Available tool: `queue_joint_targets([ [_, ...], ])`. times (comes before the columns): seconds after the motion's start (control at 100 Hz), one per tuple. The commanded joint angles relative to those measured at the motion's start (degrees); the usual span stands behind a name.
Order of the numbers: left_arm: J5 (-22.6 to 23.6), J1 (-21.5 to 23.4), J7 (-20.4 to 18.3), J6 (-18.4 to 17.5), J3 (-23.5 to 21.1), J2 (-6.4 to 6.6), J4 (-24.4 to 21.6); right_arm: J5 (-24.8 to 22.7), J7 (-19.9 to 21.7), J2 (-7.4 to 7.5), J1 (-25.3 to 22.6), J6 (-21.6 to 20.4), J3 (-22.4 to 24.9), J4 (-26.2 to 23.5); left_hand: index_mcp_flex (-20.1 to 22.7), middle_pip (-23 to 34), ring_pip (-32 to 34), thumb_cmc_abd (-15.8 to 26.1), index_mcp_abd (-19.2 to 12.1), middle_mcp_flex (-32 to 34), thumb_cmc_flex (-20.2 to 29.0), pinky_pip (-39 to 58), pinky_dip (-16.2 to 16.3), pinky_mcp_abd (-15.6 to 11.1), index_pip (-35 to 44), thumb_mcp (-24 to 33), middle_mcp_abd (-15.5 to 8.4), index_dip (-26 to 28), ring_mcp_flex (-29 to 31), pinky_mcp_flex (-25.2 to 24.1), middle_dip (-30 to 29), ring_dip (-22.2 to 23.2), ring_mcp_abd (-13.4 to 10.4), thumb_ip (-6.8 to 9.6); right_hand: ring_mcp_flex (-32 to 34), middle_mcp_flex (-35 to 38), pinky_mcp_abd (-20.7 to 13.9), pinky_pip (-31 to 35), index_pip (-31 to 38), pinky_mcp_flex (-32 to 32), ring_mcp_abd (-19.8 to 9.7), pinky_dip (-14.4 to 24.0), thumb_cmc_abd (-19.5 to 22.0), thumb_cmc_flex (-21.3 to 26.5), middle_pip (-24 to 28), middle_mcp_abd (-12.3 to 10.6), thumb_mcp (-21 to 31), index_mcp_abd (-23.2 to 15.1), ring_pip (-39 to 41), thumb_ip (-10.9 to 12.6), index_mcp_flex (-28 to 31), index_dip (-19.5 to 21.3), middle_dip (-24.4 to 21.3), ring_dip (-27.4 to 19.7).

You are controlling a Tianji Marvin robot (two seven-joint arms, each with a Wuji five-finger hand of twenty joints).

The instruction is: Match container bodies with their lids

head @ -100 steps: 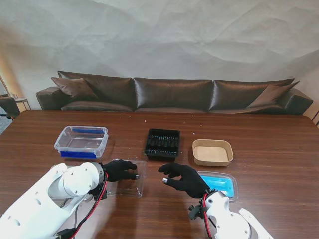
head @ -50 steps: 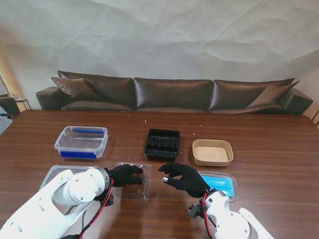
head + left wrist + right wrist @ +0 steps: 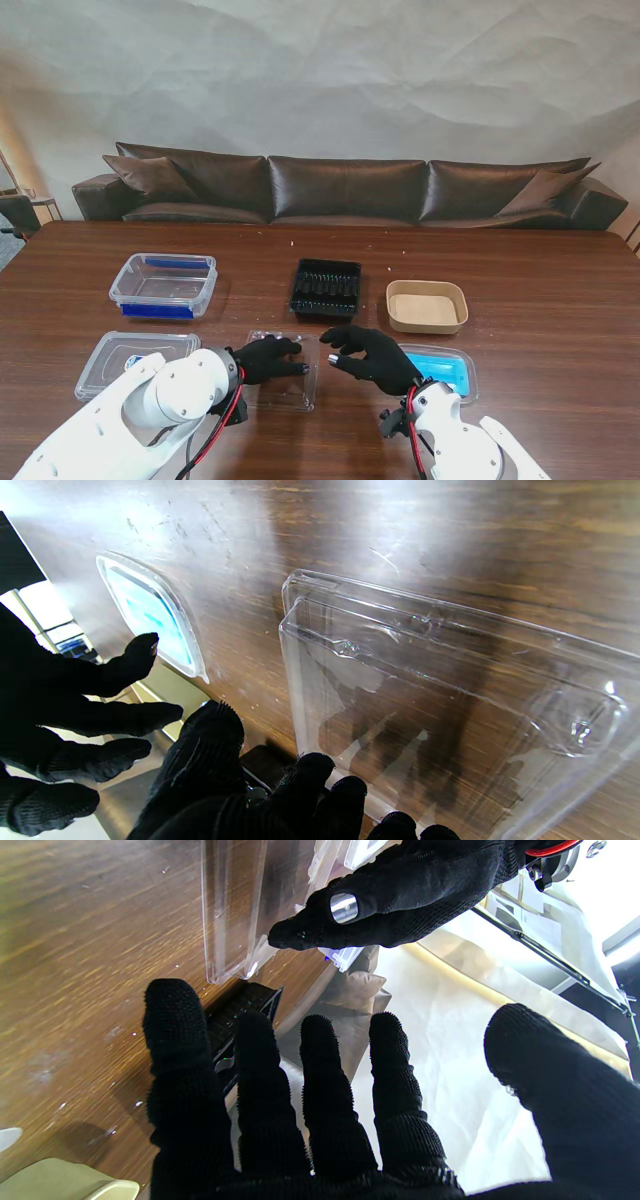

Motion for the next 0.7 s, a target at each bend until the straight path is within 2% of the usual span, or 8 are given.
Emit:
queue_joint_targets([
  [0.0,-0.9,0.7,-1.9,0.7,1.2,-0.81,1.2,-0.1,0.6,-0.26,-0.2,0.2,0.0,0.0,-1.6,3.3,2.8,2.7,1.5,0.8,1.1,5.1,1.4,1.5,-1.1,-0.6,6.3,-0.7,0.1,2.6,0.7,0.6,1.2,-0.15,1.2,0.8,0.0,2.7,-0.2,-26.4,0.1,-1.1,0.9,-0.3,-0.1,0.6,1.4,-0.1,-0.3,1.2,-0.1,-0.5,-0.5,0.4],
  [0.3,-4.1,-1.3,0.3,1.3,4.1,-1.83,2.6,-0.1,0.4,-0.35,0.0,0.5,0.3,0.2,-2.2,3.2,2.7,2.8,2.6,0.1,2.0,5.1,0.4,1.6,-1.2,-0.7,6.7,-1.6,0.0,2.6,-0.1,-0.3,1.4,-0.25,1.3,0.9,-0.1,2.7,-0.2,-26.4,0.1,-1.1,0.9,-0.3,0.0,0.7,1.5,-0.1,-0.2,1.2,-0.1,-0.5,-0.5,0.4],
  [0.54,-5.9,-3.5,1.9,2.3,6.1,-2.67,3.2,-0.1,0.3,-0.39,0.1,0.8,0.5,0.3,-2.2,2.5,2.5,2.6,5.5,-0.9,3.0,5.1,-0.2,2.5,-1.3,-0.7,8.8,-2.7,-0.2,2.5,-1.6,-1.0,3.1,-0.34,1.3,0.8,0.0,2.7,-0.2,-26.4,0.1,-1.2,0.9,-0.3,0.0,0.7,1.5,-0.1,-0.2,1.2,-0.1,-0.6,-0.5,0.4],
  [0.69,-6.0,-3.9,2.0,2.1,6.2,-2.75,2.6,0.0,0.3,-0.4,0.1,1.0,0.6,0.3,-2.1,2.5,2.5,2.7,6.0,-1.1,3.1,5.2,-0.3,2.7,-1.2,-0.8,9.3,-3.2,-0.3,2.4,-2.6,-1.4,3.7,-0.43,1.3,0.9,0.0,2.8,-0.1,-26.4,0.1,-1.2,0.9,-0.4,-0.1,0.7,1.5,0.0,-0.1,1.2,0.0,-0.6,-0.5,0.4],
])
